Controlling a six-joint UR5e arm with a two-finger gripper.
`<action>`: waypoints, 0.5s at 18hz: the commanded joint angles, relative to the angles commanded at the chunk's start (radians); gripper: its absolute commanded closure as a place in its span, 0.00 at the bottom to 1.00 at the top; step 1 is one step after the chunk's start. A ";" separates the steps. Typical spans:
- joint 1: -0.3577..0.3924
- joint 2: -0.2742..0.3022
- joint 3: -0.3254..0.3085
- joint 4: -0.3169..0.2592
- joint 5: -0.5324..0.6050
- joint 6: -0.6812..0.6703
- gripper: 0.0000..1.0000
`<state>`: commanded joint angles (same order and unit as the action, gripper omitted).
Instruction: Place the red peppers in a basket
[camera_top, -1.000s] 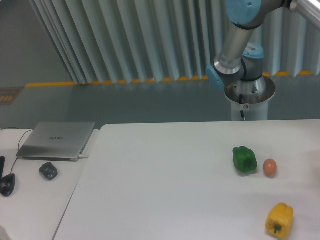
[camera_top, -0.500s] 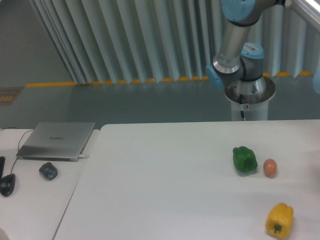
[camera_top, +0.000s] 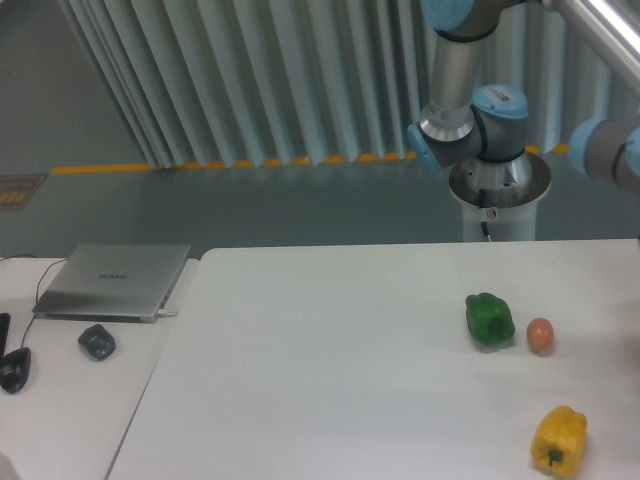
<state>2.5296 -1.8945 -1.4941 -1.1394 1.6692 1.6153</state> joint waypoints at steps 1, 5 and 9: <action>-0.005 0.005 0.000 -0.035 -0.037 0.000 0.00; -0.041 0.041 -0.021 -0.097 -0.144 -0.047 0.00; -0.126 0.054 -0.025 -0.155 -0.132 -0.137 0.00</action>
<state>2.4039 -1.8408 -1.5186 -1.2945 1.5370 1.4788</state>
